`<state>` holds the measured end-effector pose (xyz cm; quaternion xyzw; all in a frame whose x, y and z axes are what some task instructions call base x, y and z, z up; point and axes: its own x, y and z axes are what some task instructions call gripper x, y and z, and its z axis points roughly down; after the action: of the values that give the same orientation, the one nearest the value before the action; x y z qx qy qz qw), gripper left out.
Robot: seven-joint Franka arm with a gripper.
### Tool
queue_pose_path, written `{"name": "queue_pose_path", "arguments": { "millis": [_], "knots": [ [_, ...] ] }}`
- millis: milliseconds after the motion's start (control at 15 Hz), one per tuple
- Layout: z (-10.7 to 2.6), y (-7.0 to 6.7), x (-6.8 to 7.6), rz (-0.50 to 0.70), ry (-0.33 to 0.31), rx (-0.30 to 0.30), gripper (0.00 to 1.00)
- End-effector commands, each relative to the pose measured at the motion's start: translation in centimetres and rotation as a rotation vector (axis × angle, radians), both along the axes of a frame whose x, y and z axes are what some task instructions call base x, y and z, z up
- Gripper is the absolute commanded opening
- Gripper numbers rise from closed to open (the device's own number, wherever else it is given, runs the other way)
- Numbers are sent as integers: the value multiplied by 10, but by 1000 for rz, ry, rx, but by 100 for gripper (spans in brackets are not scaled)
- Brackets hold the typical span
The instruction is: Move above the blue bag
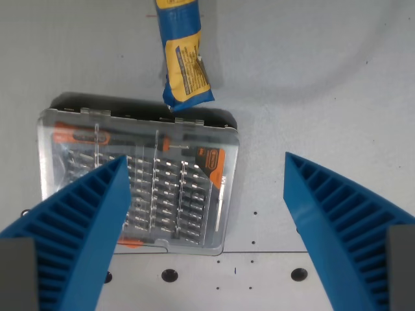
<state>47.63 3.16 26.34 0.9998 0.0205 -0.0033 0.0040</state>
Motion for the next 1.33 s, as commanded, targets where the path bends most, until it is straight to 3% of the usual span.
{"name": "queue_pose_path", "arguments": {
  "millis": [67, 733, 1333],
  "knots": [
    [2, 0, 0, -1, -5, 0, 100],
    [-2, 1, 3, 6, -7, -4, 100],
    [-19, 5, 17, 20, -1, -26, 100]
  ]
}}
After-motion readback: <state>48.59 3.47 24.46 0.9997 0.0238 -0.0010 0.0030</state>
